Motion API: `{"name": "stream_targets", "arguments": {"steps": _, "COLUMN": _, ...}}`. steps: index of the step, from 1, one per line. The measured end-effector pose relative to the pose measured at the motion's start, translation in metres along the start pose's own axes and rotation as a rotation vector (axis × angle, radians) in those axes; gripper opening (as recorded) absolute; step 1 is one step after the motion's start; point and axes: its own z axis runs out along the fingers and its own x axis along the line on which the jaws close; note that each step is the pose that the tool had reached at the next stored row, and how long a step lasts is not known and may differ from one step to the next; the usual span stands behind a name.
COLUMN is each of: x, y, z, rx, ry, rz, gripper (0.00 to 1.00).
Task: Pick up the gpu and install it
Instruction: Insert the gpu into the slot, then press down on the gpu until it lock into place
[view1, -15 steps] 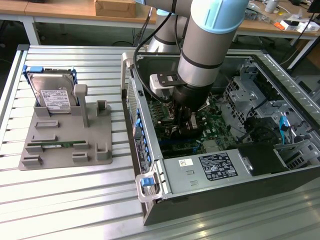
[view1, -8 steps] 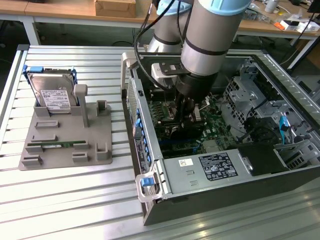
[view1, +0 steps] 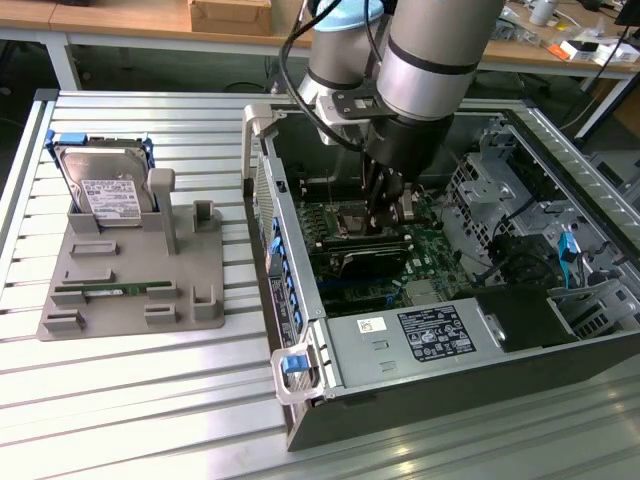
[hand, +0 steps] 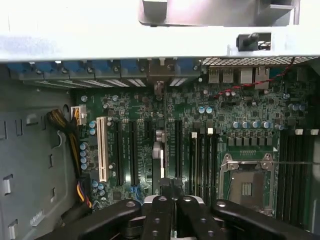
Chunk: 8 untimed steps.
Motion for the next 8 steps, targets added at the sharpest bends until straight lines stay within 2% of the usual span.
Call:
{"name": "stream_targets", "arguments": {"steps": 2, "x": 0.000, "y": -0.0135, "z": 0.0005, "rx": -0.0083, "ry": 0.0001, "rz": 0.000, "gripper": 0.11}}
{"name": "stream_targets", "arguments": {"steps": 3, "x": 0.000, "y": -0.0162, "z": 0.0006, "rx": -0.0088, "ry": 0.0002, "rz": 0.000, "gripper": 0.11}}
{"name": "stream_targets", "arguments": {"steps": 6, "x": 0.000, "y": -0.0165, "z": 0.0006, "rx": -0.0089, "ry": 0.0002, "rz": 0.000, "gripper": 0.11}}
{"name": "stream_targets", "arguments": {"steps": 8, "x": 0.000, "y": -0.0049, "z": 0.0002, "rx": -0.0082, "ry": 0.0002, "rz": 0.000, "gripper": 0.11}}
